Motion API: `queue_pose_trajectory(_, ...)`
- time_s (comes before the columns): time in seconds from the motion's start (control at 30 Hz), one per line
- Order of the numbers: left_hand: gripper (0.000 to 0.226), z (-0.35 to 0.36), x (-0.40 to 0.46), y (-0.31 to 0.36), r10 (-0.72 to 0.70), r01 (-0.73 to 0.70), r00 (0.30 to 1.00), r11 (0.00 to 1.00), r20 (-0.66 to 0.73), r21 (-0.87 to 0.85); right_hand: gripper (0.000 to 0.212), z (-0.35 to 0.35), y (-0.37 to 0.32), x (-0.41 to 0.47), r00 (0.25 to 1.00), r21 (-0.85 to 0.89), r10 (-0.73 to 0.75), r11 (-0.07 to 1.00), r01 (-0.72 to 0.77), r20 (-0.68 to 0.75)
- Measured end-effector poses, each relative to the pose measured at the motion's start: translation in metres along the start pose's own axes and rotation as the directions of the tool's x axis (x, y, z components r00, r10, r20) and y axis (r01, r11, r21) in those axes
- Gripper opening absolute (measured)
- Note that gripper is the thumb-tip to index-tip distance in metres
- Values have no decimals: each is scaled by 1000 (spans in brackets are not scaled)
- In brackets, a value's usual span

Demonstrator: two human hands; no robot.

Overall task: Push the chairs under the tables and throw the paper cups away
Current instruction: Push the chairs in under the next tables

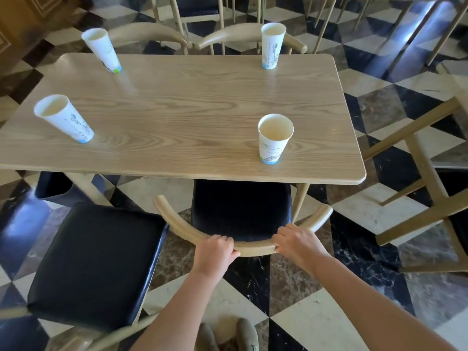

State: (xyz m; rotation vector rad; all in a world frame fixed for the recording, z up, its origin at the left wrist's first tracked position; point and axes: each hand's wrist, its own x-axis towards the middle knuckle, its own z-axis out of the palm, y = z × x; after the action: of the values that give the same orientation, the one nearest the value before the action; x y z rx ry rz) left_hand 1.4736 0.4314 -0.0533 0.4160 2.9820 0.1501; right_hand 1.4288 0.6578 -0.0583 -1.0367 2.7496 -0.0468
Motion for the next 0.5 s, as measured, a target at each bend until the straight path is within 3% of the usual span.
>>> queue_pose_trajectory(0.13, 25, -5, -1, 5, -89, 91, 996, 994, 24, -57, 16, -15, -19, 1, 986, 41, 141, 989, -146, 90)
queue_pose_trajectory(0.23, 32, -14, -9, 3, -58, 62, 997, 992, 46, -106, 29, -26, -33, 0, 981, 36, 163, 985, -168, 103)
queue_pose_trajectory(0.37, 26, -37, -42, -7, -81, 69, 995, 979, -58, -191, 30, -47, -71, 5, 987, 76, 148, 985, -153, 66)
queue_pose_trajectory(0.5, 10, -70, -93, -32, -131, 100, 974, 981, -186, -165, 27, -73, -132, 18, 996, 129, 71, 990, -65, -48)
